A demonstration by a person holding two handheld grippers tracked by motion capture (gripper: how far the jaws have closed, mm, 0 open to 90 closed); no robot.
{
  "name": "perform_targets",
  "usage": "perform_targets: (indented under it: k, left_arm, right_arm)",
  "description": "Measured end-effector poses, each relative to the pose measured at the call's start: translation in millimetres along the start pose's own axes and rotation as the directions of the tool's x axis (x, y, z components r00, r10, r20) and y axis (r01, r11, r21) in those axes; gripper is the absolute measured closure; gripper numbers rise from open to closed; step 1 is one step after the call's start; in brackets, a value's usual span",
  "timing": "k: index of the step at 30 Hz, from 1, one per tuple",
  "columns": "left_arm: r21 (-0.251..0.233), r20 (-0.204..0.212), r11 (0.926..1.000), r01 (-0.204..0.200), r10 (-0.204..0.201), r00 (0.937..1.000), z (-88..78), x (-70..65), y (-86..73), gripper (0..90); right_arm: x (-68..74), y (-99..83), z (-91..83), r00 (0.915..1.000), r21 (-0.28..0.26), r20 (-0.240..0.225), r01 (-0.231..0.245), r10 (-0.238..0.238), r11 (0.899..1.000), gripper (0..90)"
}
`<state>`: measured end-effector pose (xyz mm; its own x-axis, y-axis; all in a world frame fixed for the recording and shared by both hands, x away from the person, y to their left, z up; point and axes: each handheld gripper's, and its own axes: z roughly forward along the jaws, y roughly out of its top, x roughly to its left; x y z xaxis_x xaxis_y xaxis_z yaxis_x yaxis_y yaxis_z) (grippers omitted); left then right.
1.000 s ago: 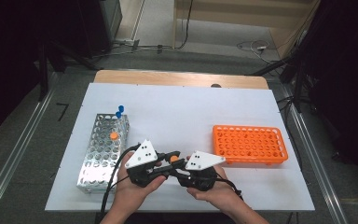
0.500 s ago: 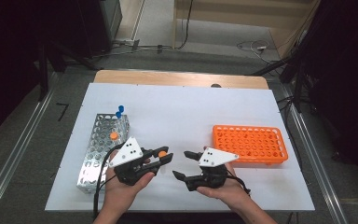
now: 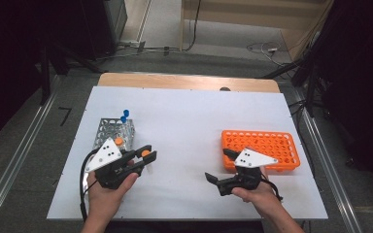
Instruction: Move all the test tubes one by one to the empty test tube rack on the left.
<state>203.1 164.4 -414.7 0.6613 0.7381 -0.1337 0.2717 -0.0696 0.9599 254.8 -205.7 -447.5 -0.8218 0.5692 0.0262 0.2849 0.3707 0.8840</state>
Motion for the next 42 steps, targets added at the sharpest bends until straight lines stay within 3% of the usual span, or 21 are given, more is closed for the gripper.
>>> perform_targets:
  k: [7,16,22,27,29,31,38,42]
  left_arm:
    - [-0.025,-0.077,0.9995,0.018,-0.020,0.9969,-22.8,19.4,0.9,69.8]
    - [-0.069,-0.168,0.9962,0.054,-0.065,0.9837,-45.5,42.2,-4.7,69.8]
    - [-0.092,-0.224,0.9946,0.047,-0.067,0.9723,-43.0,45.9,-5.8,69.9]
    - [-0.122,-0.252,0.9915,0.044,-0.073,0.9649,-35.6,48.0,-4.6,69.9]
    - [-0.131,-0.252,0.9902,0.047,-0.079,0.9646,-32.9,49.6,-4.1,69.9]
    - [-0.123,-0.255,0.9914,0.044,-0.074,0.9641,-30.8,50.0,-4.8,69.9]
    - [-0.072,-0.295,0.9966,0.041,-0.060,0.9536,-28.7,50.0,-15.0,70.0]
    - [-0.021,-0.310,0.9986,0.048,-0.052,0.9494,-24.5,49.3,-20.2,69.8]
  right_arm:
    - [-21.1,-13.0,-22.5,0.9973,-0.004,0.066,-0.030,0.030,1.000,0.0]
    - [-37.5,-29.6,-44.0,0.9926,0.007,0.113,-0.046,0.045,0.999,0.0]
    - [-44.0,-33.1,-50.5,0.9893,-0.007,0.132,-0.063,0.063,0.998,0.0]
    - [-45.8,-34.1,-49.6,0.9886,-0.006,0.135,-0.065,0.065,0.998,0.0]
    - [-46.9,-34.4,-49.5,0.9881,-0.008,0.139,-0.066,0.067,0.998,0.0]
    - [-47.6,-34.8,-49.3,0.9875,-0.008,0.141,-0.070,0.070,0.998,0.0]
    - [-49.4,-36.4,-48.6,0.9878,-0.007,0.140,-0.068,0.068,0.998,0.0]
    - [-51.0,-37.8,-48.0,0.9869,-0.001,0.146,-0.068,0.068,0.998,0.1]
